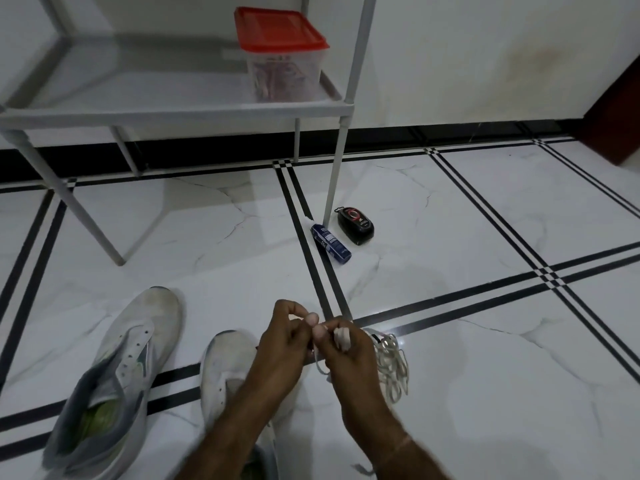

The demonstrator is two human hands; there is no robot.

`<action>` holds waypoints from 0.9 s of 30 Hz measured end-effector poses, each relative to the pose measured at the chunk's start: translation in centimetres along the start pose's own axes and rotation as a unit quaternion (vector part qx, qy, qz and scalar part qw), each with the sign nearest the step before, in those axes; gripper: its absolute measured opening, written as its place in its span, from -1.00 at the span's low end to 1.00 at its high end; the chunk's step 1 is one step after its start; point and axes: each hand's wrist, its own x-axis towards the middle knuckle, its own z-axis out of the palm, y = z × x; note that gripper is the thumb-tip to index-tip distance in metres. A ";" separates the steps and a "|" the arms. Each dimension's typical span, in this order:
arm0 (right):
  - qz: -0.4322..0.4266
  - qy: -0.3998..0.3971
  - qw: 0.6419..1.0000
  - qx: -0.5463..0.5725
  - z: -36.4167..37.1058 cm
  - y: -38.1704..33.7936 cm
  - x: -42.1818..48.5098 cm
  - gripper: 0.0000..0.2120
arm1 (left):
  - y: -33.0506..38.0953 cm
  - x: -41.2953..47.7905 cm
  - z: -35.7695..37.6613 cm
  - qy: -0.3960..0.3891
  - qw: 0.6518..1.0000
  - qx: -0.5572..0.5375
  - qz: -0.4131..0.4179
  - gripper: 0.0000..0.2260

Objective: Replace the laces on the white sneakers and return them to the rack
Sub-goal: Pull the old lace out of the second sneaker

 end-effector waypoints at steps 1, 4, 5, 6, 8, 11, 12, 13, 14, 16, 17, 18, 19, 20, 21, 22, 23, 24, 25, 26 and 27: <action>0.024 0.025 0.999 0.001 -0.1 0.4 0.0 -0.70 | -0.3 0.0 0.5 -0.002 1.000 0.012 0.005 -0.88; 0.125 0.094 0.988 0.016 -1.8 1.2 0.7 -0.65 | -1.4 0.1 2.8 0.000 0.999 0.034 -0.002 -0.96; 0.152 0.107 0.982 0.021 -2.8 1.5 1.2 -0.67 | -1.8 0.2 3.9 -0.004 0.999 0.032 -0.013 -0.94; 0.171 0.111 0.979 0.015 -3.7 1.9 1.7 -0.69 | -2.1 0.3 5.0 -0.006 0.999 0.028 -0.030 -0.91; 0.198 0.111 0.973 -0.047 -5.7 2.5 2.6 -0.58 | -2.7 0.8 7.4 -0.001 0.997 0.034 -0.065 -0.88; 0.224 0.109 0.958 -0.143 -8.3 3.7 3.9 -0.34 | -4.7 2.4 10.3 0.014 0.993 0.068 -0.093 -0.84; 0.229 0.106 0.955 -0.158 -8.8 3.7 4.1 -0.35 | -5.5 3.0 10.8 0.018 0.992 0.090 -0.090 -0.83; 0.229 0.097 0.952 -0.178 -9.4 3.7 4.3 -0.42 | -6.3 3.6 11.3 0.019 0.989 0.121 -0.087 -0.84; 0.220 0.083 0.951 -0.202 -9.8 3.6 4.4 -0.53 | -7.3 4.3 11.7 0.015 0.985 0.148 -0.082 -0.85; 0.178 0.062 0.940 -0.283 -10.8 4.0 4.2 -0.58 | -7.8 4.7 12.1 0.002 0.978 0.195 -0.076 -0.87; 0.153 0.063 0.931 -0.326 -11.2 4.4 4.1 -0.54 | -7.4 4.6 12.1 0.001 0.975 0.209 -0.070 -0.87; 0.133 0.069 0.921 -0.359 -11.5 4.5 4.0 -0.52 | -7.1 4.6 11.9 0.004 0.974 0.221 -0.058 -0.88; 0.115 0.076 0.911 -0.390 -11.6 4.8 3.9 -0.52 | -6.7 4.3 11.4 0.009 0.972 0.229 -0.050 -0.88; 0.094 0.083 0.893 -0.433 -11.4 4.7 3.7 -0.52 | -6.3 4.2 10.8 0.015 0.973 0.228 -0.033 -0.88; 0.073 0.088 0.870 -0.480 -11.0 4.8 3.3 -0.53 | -5.9 3.8 9.9 0.017 0.974 0.224 -0.020 -0.85; 0.046 0.095 0.854 -0.509 -10.3 4.6 2.8 -0.54 | -5.5 3.4 8.9 0.020 0.975 0.220 0.002 -0.82; 0.008 0.100 0.854 -0.510 -9.3 4.3 2.2 -0.56 | -5.0 2.7 7.5 0.026 0.973 0.230 0.021 -0.80; -0.033 0.087 0.868 -0.487 -8.5 4.0 1.7 -0.59 | -4.6 2.1 6.3 0.037 0.968 0.244 0.049 -0.79; -0.063 0.054 0.890 -0.448 -7.3 3.7 1.0 -0.60 | -4.1 1.3 4.6 0.054 0.960 0.265 0.073 -0.79; -0.060 0.001 0.917 -0.395 -5.7 3.5 0.2 -0.60 | -3.7 0.3 2.3 0.078 0.951 0.284 0.089 -0.79; -0.019 -0.058 0.935 -0.348 -5.0 3.5 -0.5 -0.56 | -3.3 -0.5 0.8 0.100 0.944 0.299 0.093 -0.76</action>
